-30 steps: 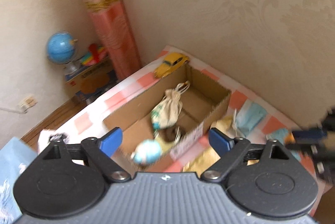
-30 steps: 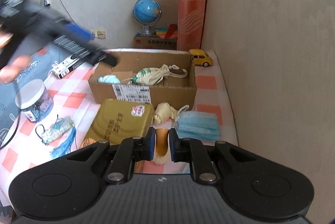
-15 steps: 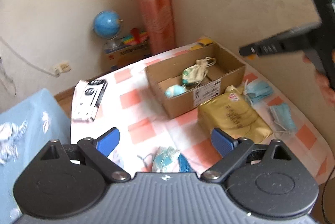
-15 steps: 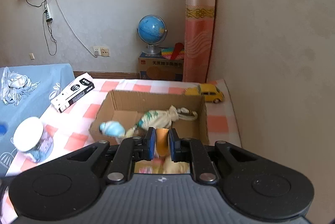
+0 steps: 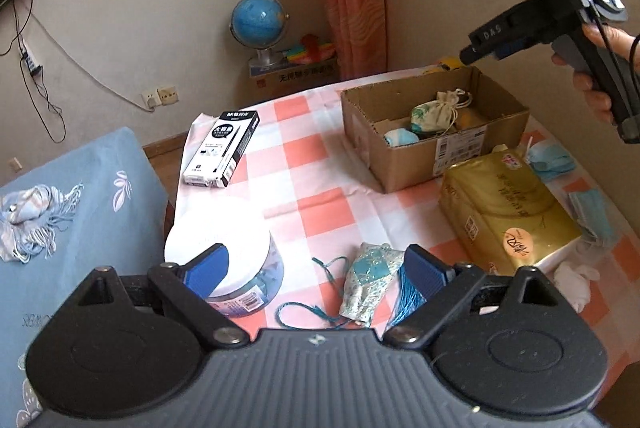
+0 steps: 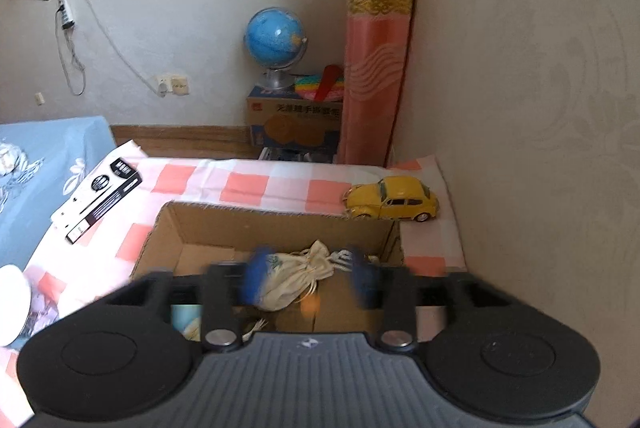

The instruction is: Organize soft objects

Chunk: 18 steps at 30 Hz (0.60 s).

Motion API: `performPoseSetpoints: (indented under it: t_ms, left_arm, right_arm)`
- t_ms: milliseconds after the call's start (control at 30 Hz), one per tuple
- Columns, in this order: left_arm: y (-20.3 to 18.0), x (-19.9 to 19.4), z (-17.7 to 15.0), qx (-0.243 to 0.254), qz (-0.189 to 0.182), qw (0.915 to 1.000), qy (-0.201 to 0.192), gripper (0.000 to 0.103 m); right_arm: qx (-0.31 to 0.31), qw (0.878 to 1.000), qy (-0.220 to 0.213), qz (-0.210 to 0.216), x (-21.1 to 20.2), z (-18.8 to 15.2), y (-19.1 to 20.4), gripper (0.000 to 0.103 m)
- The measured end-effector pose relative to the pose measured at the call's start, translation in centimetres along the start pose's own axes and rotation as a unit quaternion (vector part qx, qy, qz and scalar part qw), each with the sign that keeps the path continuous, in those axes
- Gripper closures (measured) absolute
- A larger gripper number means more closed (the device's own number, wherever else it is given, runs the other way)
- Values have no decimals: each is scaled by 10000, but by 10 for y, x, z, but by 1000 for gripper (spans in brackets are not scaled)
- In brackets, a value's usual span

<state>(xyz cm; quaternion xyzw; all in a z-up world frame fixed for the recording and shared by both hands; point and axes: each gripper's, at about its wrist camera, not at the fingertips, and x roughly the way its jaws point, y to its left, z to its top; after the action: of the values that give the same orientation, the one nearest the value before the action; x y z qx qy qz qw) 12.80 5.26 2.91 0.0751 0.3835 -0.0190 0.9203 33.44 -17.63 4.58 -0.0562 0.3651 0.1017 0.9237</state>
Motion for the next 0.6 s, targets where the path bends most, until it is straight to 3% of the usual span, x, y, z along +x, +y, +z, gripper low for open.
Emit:
performPoseSetpoints:
  t_ms: [33, 167, 233, 400, 600]
  left_arm:
    - [0, 1, -1, -18, -5, 10000, 11, 9]
    - [3, 3, -3, -123, -31, 9999, 11, 9]
    - [4, 4, -4, -166, -30, 9999, 12, 9]
    - [4, 1, -8, -260, -37, 9997, 13, 8]
    - [2, -5, -17, -248, 7, 9997, -92, 8]
  right_arm:
    - [15, 10000, -78, 0, -2, -1, 0, 22]
    - [27, 9998, -208, 15, -16, -6, 1, 16]
    - [9, 9997, -259, 17, -25, -11, 3, 6]
    - [-31, 9992, -394, 57, -52, -29, 11, 0]
    - [-58, 9991, -425, 32, -77, -57, 20, 0]
